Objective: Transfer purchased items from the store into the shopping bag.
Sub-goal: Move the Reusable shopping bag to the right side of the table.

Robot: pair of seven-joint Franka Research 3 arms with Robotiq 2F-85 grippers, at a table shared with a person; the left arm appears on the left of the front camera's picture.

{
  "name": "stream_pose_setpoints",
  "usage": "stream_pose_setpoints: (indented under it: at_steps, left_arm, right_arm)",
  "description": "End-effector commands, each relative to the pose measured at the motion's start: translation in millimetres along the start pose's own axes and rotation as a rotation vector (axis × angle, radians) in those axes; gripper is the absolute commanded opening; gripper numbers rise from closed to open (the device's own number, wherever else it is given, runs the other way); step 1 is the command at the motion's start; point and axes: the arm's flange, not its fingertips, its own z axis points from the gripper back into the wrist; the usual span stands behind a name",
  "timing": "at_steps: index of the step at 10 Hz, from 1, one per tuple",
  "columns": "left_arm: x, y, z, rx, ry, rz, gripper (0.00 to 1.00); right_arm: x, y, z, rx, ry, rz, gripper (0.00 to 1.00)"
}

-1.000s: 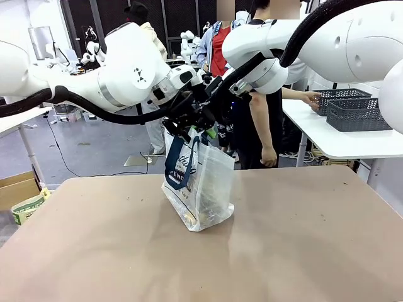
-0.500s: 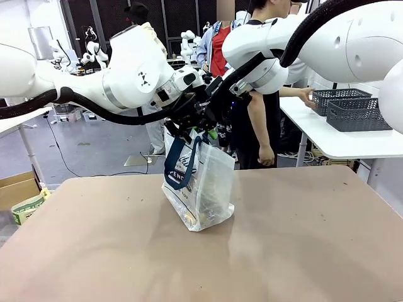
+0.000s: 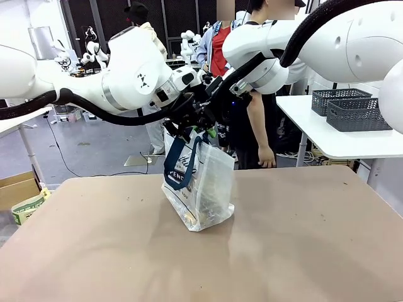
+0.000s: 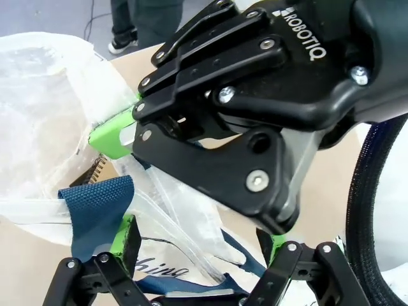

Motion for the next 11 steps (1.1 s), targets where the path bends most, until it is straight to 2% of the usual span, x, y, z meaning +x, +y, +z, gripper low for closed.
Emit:
stream_pose_setpoints:
  at_steps: [1,5,6,11]
  left_arm:
    - [-5.1,-0.1,-0.8,0.08,0.002,-0.006,0.83]
    - [-4.8,1.5,2.8,0.105,0.009,0.013,0.13]
    - [-4.9,1.7,5.6,0.112,0.001,0.014,0.0]
    - [-6.5,2.6,9.4,0.104,0.009,0.007,0.0]
  right_arm:
    - [2.9,0.6,2.9,0.018,-0.007,-0.018,0.0]
    - [1.6,-0.7,2.9,0.017,0.0,-0.019,0.0]
    - [1.0,-0.5,3.2,0.017,0.001,-0.017,0.0]
    - [-0.2,-0.8,3.1,0.017,0.006,-0.018,0.0]
